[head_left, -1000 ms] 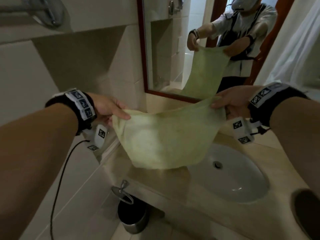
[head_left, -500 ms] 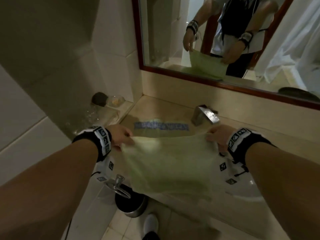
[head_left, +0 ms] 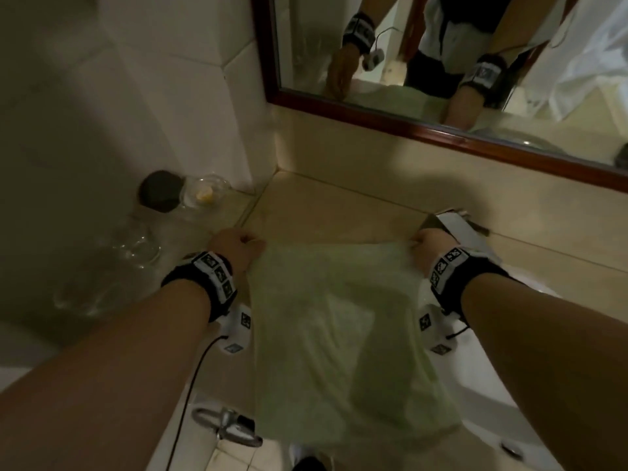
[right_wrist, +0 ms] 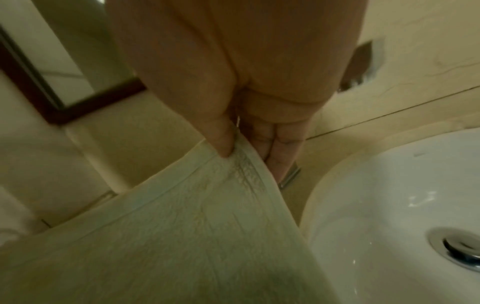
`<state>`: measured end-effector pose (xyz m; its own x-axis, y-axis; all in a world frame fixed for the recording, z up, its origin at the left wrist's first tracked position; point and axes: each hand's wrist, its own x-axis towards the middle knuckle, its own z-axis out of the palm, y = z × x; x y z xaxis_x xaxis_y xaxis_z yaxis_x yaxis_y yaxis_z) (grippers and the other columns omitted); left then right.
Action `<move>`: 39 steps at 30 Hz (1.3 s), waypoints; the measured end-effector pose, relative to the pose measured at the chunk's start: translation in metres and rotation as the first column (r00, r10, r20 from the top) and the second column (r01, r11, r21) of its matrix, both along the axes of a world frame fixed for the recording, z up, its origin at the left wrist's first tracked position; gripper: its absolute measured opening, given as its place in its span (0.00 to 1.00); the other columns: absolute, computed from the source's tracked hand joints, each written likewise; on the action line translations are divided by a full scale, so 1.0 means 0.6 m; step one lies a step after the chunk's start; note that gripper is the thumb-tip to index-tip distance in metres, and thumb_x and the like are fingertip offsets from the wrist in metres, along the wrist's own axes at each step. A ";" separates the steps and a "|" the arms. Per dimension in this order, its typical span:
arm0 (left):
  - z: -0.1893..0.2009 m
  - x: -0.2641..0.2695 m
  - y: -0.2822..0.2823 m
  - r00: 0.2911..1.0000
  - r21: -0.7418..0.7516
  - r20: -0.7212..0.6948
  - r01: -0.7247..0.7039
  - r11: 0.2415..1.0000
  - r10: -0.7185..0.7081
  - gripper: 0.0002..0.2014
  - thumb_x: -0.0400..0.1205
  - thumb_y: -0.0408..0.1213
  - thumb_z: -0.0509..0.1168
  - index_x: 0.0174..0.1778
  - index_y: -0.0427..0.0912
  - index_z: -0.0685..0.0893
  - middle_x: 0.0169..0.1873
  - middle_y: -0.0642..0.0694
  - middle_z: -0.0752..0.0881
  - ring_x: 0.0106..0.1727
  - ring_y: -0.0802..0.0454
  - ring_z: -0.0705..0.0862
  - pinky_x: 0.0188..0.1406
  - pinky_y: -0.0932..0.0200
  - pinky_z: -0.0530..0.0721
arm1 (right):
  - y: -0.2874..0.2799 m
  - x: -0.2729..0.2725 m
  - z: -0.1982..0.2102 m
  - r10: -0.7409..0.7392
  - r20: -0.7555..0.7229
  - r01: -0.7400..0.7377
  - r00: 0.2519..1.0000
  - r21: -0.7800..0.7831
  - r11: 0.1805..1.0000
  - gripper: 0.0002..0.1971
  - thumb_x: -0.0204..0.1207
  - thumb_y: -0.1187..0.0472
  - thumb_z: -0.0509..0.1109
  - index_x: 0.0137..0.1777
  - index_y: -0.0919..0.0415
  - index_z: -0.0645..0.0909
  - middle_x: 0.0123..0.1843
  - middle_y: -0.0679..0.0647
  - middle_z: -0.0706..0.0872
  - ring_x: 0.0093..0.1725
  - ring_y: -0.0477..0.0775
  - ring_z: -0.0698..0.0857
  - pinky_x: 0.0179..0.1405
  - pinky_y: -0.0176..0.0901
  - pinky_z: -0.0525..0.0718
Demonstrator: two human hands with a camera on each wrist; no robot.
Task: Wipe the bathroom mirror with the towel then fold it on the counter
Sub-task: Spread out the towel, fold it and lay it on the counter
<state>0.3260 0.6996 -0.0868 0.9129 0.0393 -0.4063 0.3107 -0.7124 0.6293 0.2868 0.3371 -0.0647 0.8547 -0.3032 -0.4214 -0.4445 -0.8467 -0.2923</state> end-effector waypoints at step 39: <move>0.207 -0.015 0.019 0.956 0.046 0.264 0.123 0.991 -0.131 0.10 0.76 0.47 0.80 0.36 0.48 0.87 0.38 0.45 0.91 0.43 0.47 0.89 0.42 0.55 0.83 | -0.069 0.014 0.200 -0.136 0.069 0.099 0.988 0.386 0.917 0.17 0.63 0.59 0.86 0.51 0.58 0.88 0.51 0.63 0.91 0.49 0.63 0.90 0.52 0.58 0.90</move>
